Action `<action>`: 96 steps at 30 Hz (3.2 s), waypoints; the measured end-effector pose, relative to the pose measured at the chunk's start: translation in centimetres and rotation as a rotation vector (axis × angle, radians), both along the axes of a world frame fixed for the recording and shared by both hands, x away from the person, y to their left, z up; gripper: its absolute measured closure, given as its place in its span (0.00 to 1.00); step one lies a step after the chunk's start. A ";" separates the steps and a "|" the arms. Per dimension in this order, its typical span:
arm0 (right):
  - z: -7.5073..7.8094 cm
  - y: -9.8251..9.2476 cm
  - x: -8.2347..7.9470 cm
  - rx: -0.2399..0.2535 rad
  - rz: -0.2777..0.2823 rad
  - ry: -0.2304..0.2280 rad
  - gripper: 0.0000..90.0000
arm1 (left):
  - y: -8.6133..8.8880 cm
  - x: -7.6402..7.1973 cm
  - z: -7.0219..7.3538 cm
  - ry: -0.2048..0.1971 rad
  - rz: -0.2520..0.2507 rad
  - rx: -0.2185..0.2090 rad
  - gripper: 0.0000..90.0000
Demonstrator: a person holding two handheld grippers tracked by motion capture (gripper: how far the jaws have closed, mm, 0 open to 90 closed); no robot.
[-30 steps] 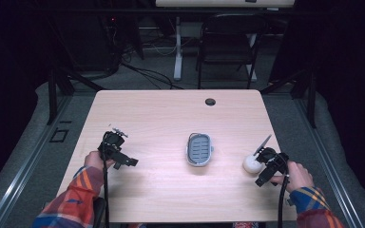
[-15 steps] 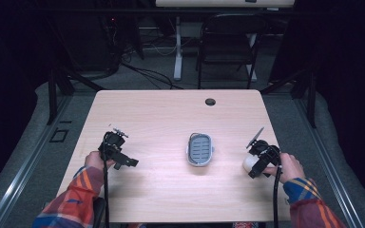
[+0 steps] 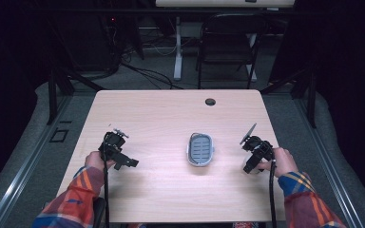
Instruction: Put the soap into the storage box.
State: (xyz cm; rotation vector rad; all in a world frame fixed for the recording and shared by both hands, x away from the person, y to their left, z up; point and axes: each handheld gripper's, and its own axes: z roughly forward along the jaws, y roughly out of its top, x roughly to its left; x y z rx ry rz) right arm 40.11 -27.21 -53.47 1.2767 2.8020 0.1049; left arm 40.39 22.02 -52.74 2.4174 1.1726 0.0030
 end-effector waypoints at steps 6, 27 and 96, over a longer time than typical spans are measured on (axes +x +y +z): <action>-0.5 0.4 0.5 -0.004 -0.019 0.006 0.20 | 0.0 0.0 0.0 -0.001 -0.008 0.000 0.00; -0.5 0.3 1.0 -0.038 -0.001 0.040 0.27 | -0.1 0.1 -0.1 0.010 -0.005 -0.007 0.00; 3.6 5.9 3.3 -0.096 0.127 0.024 0.27 | -0.3 0.0 -0.3 0.010 -0.012 0.006 0.00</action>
